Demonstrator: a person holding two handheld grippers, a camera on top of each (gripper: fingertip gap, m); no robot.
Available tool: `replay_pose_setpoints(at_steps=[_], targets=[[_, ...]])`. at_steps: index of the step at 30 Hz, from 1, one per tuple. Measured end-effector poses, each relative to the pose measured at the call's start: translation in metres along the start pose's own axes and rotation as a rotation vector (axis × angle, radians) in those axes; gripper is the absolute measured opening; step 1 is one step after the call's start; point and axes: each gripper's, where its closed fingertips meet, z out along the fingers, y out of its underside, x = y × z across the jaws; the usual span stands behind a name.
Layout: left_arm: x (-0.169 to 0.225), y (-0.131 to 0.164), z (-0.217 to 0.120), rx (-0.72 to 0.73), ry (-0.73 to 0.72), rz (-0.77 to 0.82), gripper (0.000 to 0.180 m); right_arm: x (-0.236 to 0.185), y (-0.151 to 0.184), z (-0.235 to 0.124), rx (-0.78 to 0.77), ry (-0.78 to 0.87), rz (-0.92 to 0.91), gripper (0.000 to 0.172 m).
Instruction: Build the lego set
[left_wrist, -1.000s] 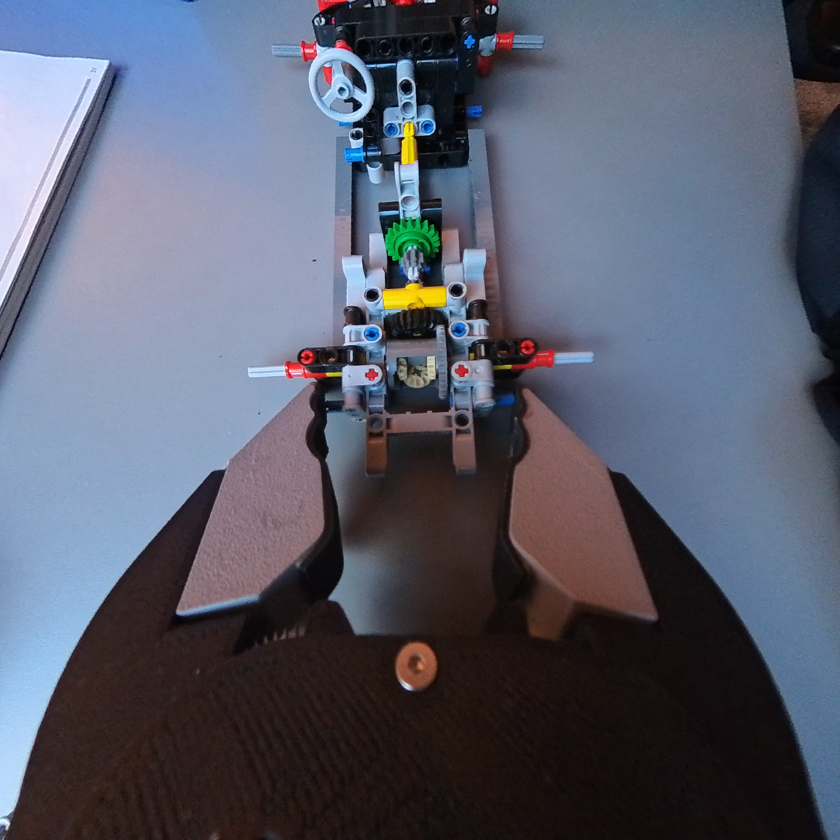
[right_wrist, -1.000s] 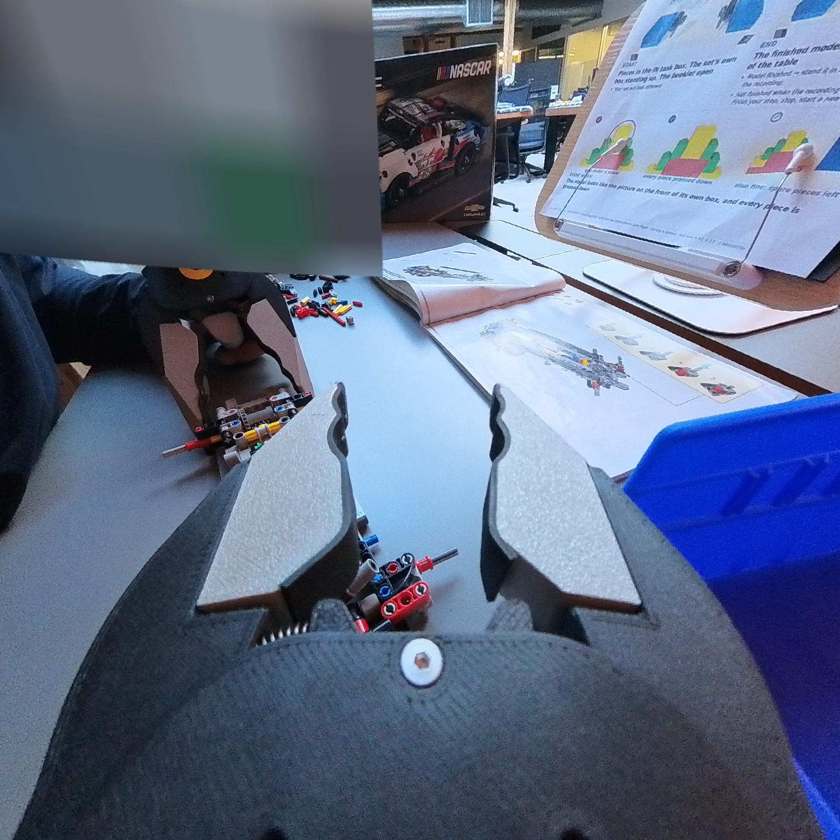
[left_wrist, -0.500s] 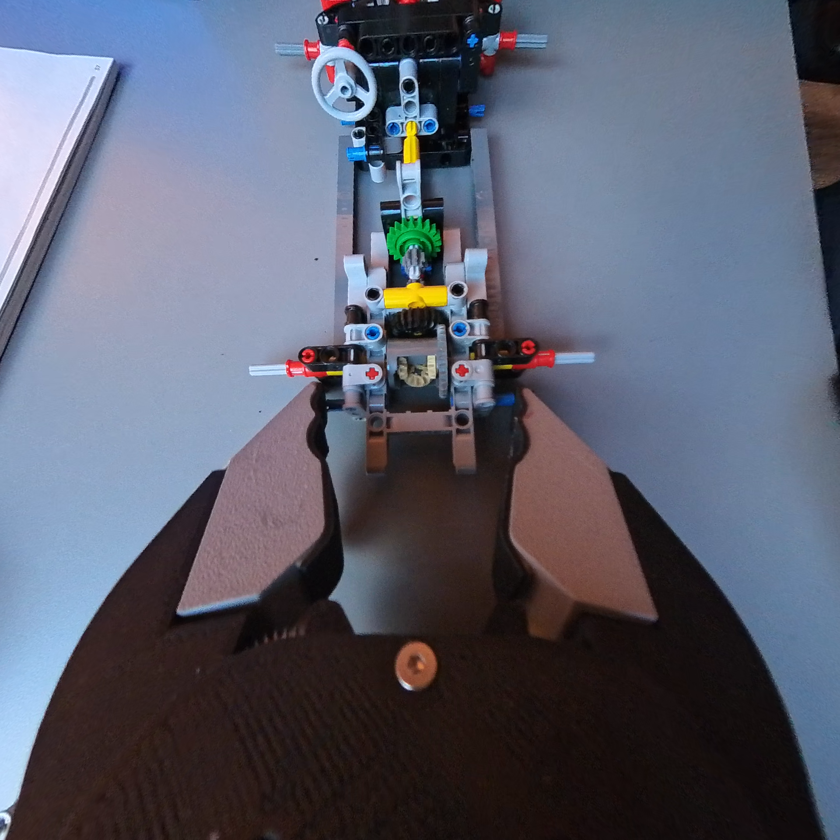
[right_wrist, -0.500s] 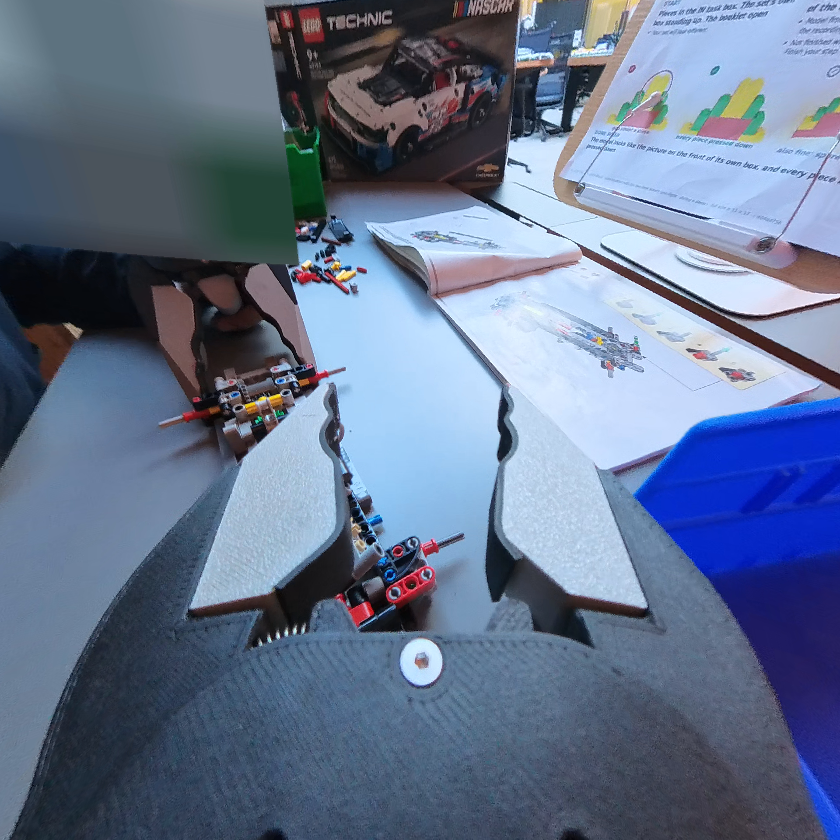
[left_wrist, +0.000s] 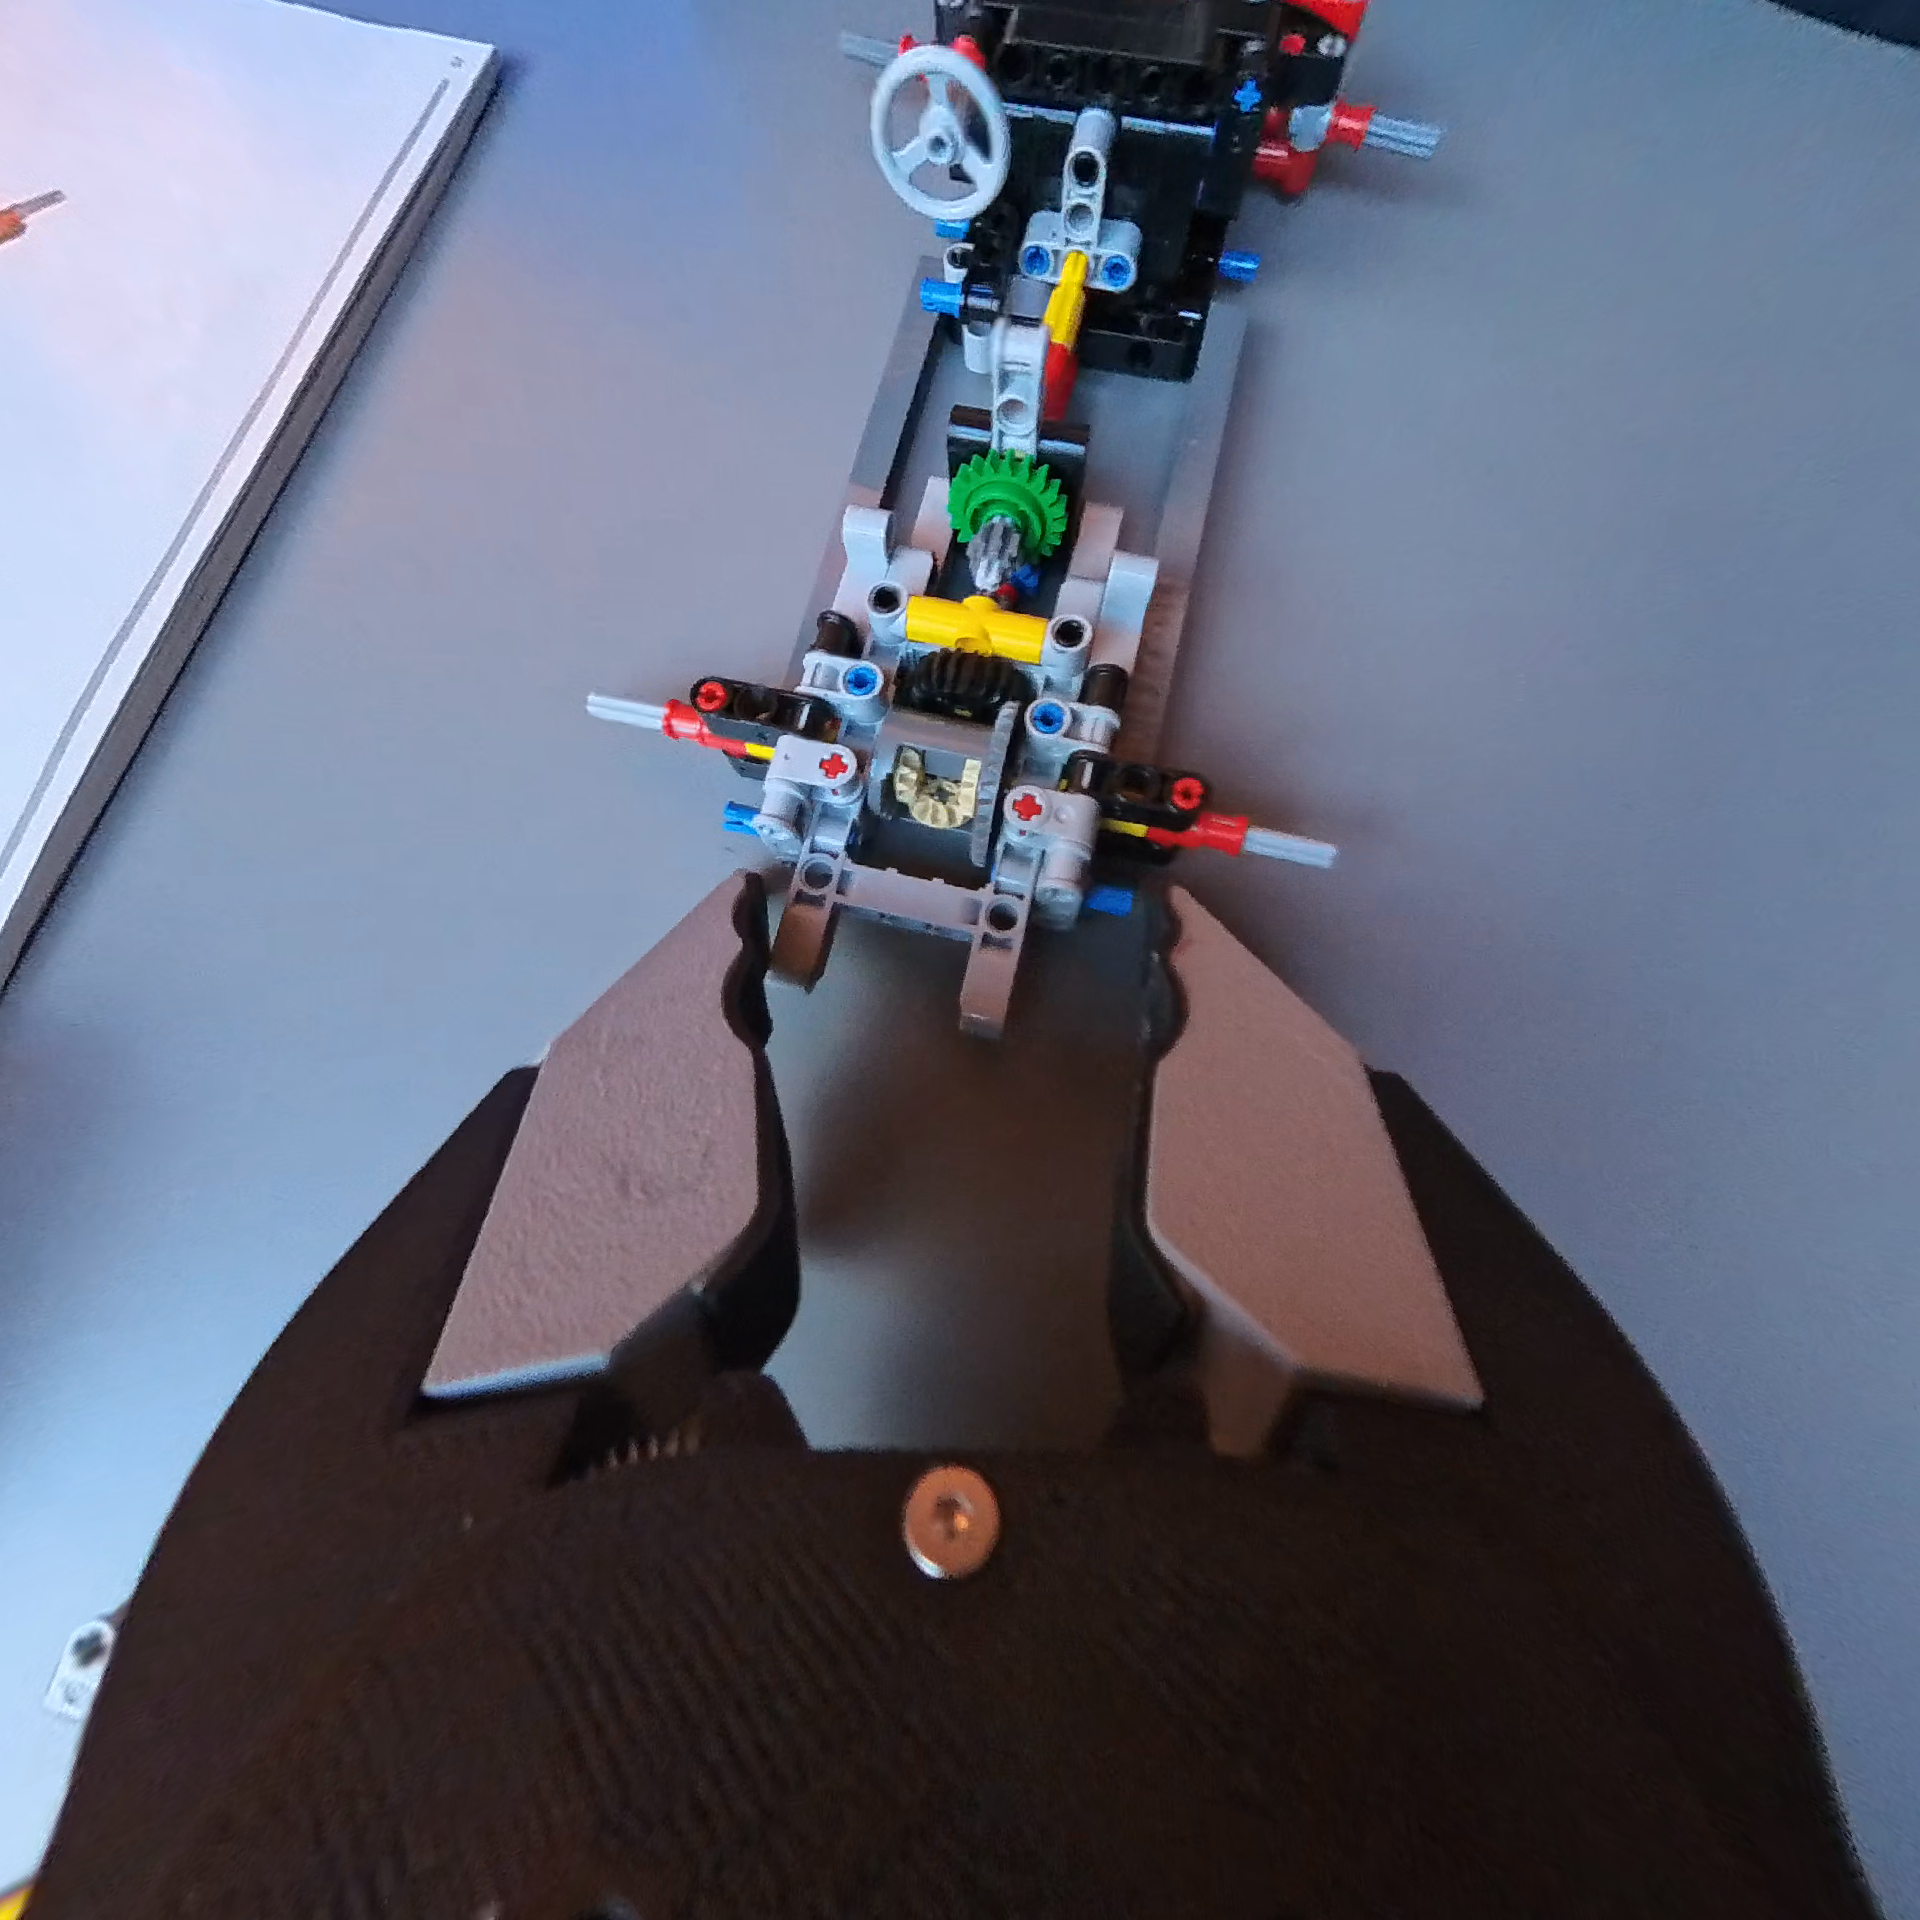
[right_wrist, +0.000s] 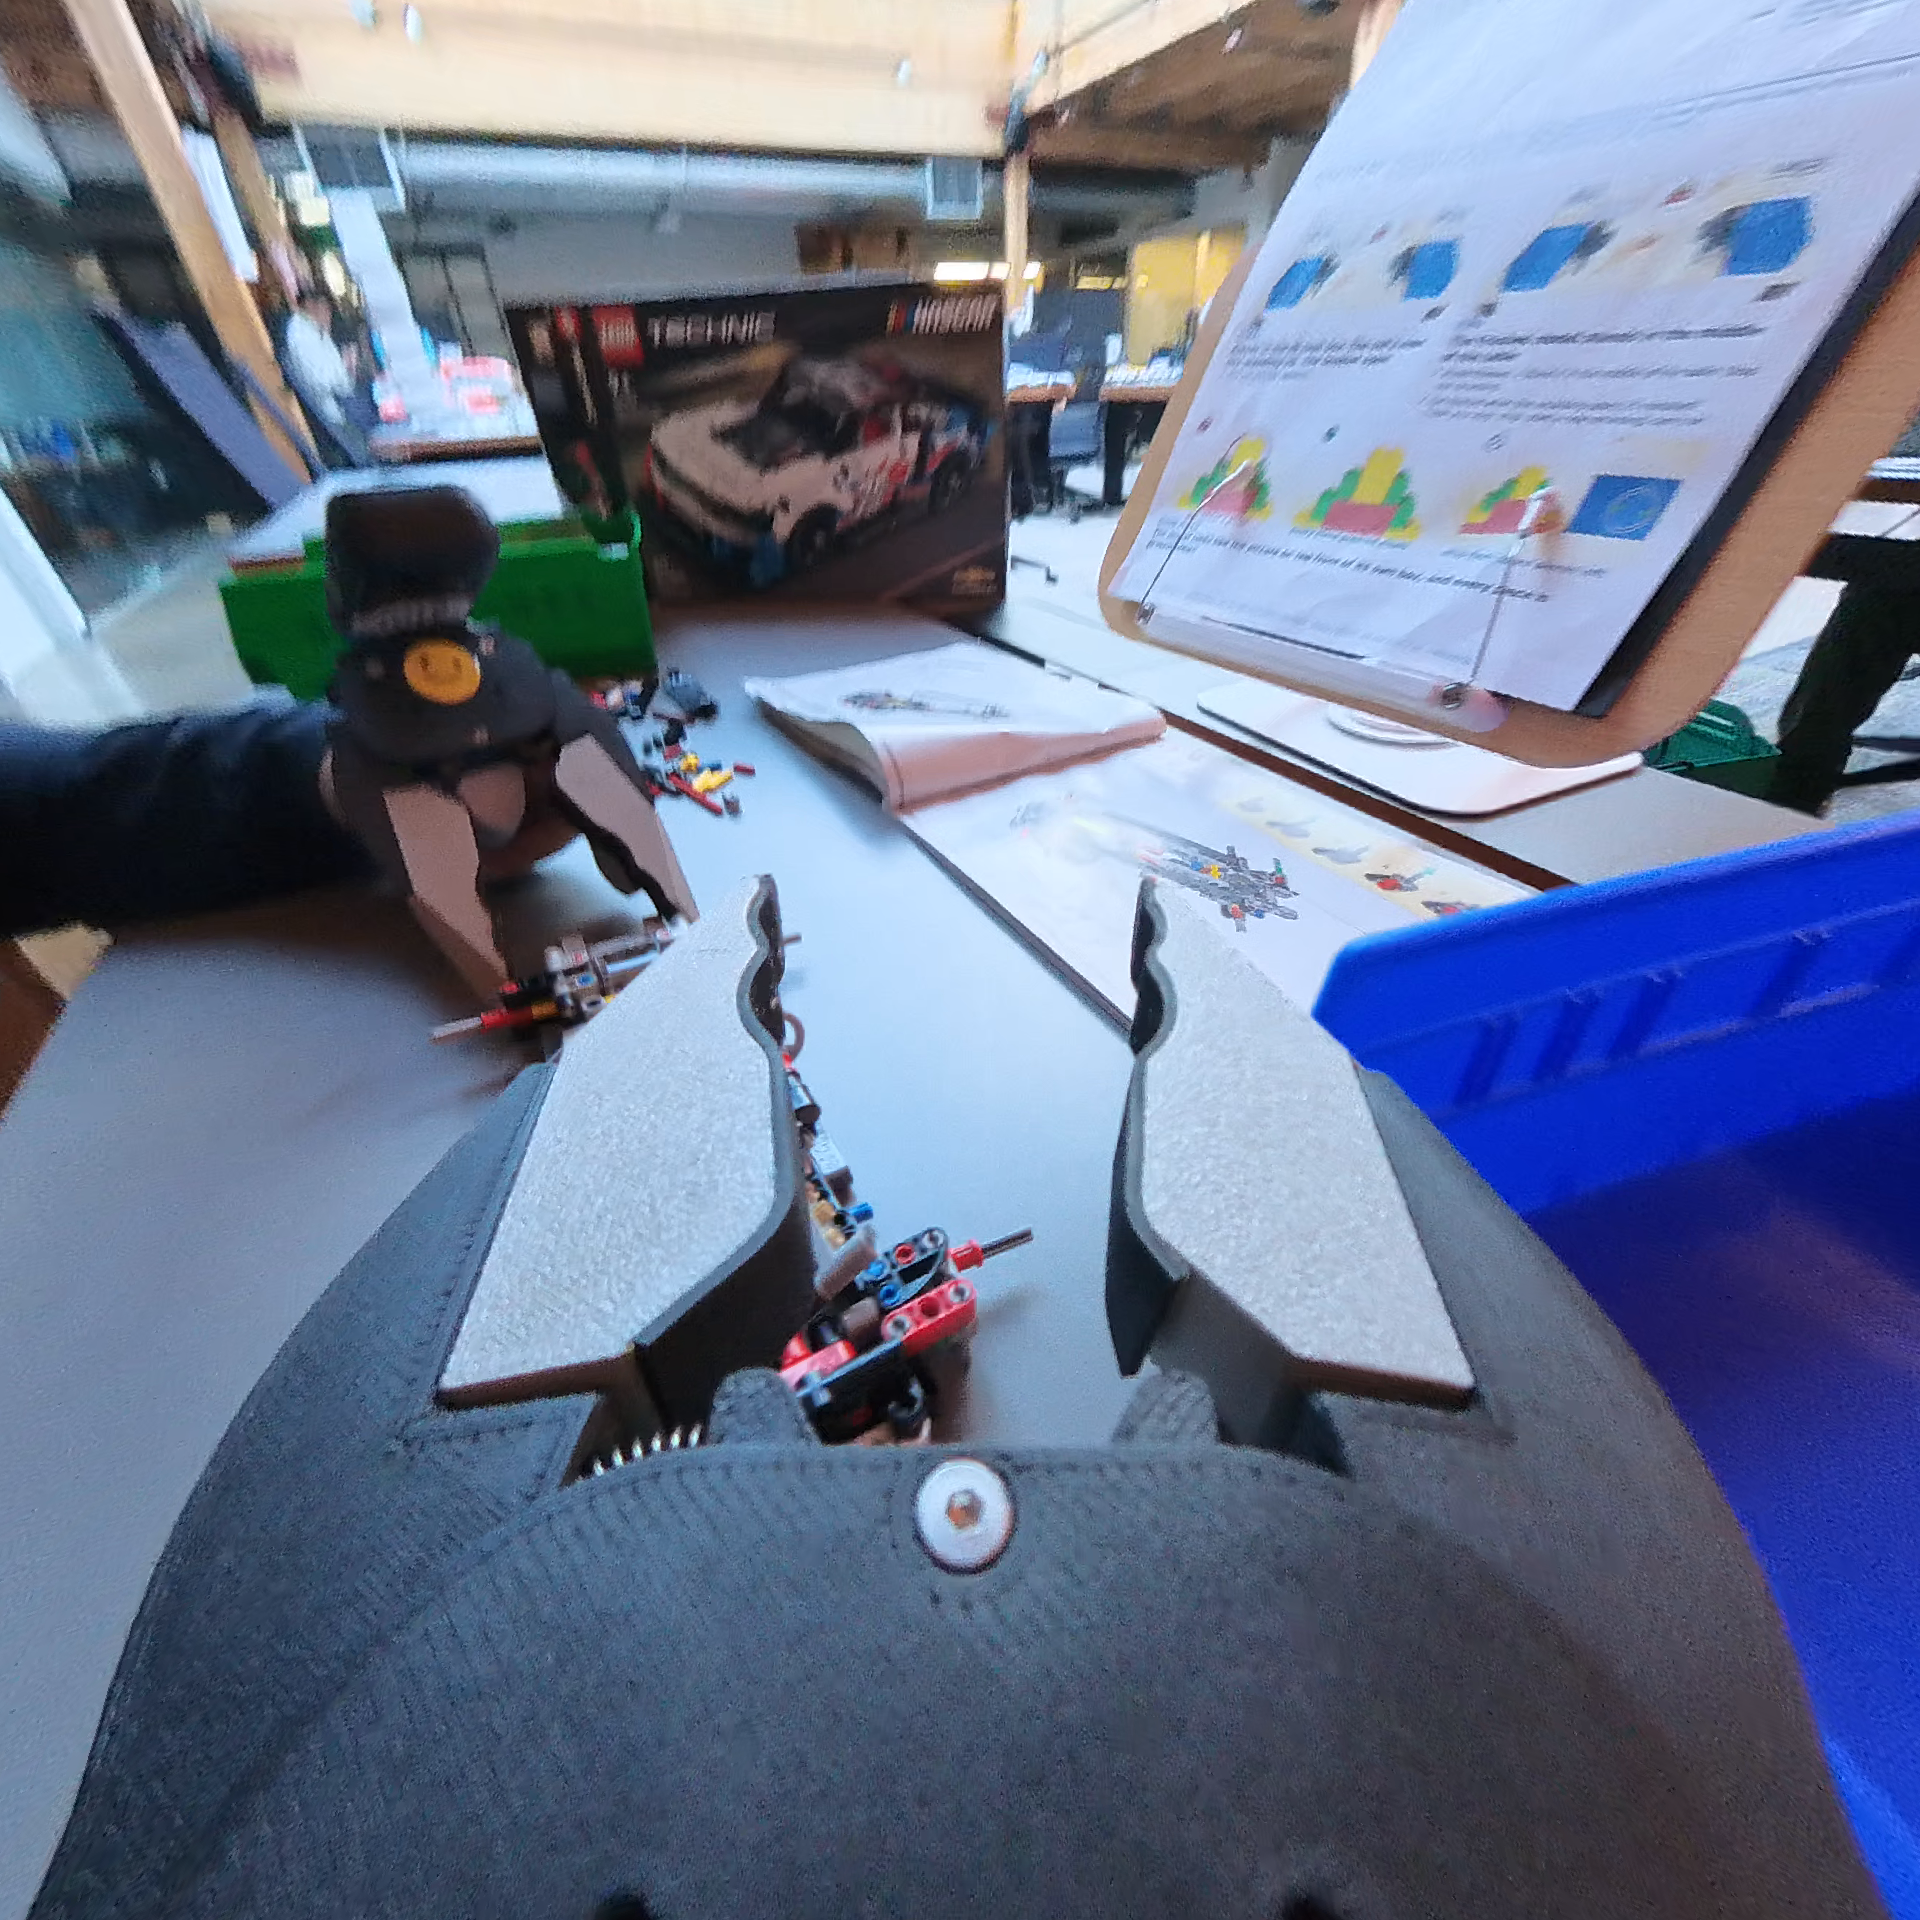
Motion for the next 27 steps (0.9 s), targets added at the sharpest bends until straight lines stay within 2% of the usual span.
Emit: replay_pose_setpoints(at_steps=[2, 5, 7, 9, 10, 13, 16, 19, 22, 24, 27], targets=[[0.008, 0.000, 0.000, -0.001, -0.003, -0.014, 0.070, 0.000, 0.000, -0.009, 0.011, 0.008, 0.029, 0.065], [0.042, -0.003, -0.001, 0.007, 0.047, -0.065, 0.076, -0.007, 0.004, -0.030, -0.020, 0.014, 0.035, 0.065], [0.087, -0.010, -0.001, 0.031, 0.186, -0.104, 0.076, -0.015, 0.012, -0.050, -0.087, 0.027, 0.008, 0.066], [0.146, -0.014, -0.004, 0.030, 0.412, -0.109, 0.069, -0.022, 0.019, -0.075, -0.145, 0.052, -0.021, 0.066], [0.161, -0.014, -0.003, 0.014, 0.445, -0.092, 0.066, -0.026, 0.021, -0.087, -0.172, 0.066, -0.030, 0.067], [0.167, -0.013, -0.001, -0.015, 0.382, -0.043, 0.063, -0.039, 0.026, -0.124, -0.206, 0.112, -0.036, 0.066], [0.160, -0.012, -0.001, -0.015, 0.359, -0.086, 0.063, -0.056, 0.034, -0.155, -0.212, 0.140, -0.020, 0.065], [0.160, -0.015, 0.000, 0.005, 0.368, -0.135, 0.063, -0.075, 0.050, -0.175, -0.248, 0.140, 0.003, 0.065], [0.159, -0.017, 0.003, 0.003, 0.319, -0.135, 0.065, -0.094, 0.073, -0.187, -0.341, 0.118, 0.004, 0.066], [0.153, -0.018, 0.007, -0.004, 0.240, -0.120, 0.071, -0.117, 0.082, -0.188, -0.380, 0.026, 0.029, 0.066], [0.120, -0.018, 0.013, -0.012, -0.007, -0.067, 0.079, -0.158, 0.094, -0.184, -0.464, -0.141, 0.099, 0.067]])
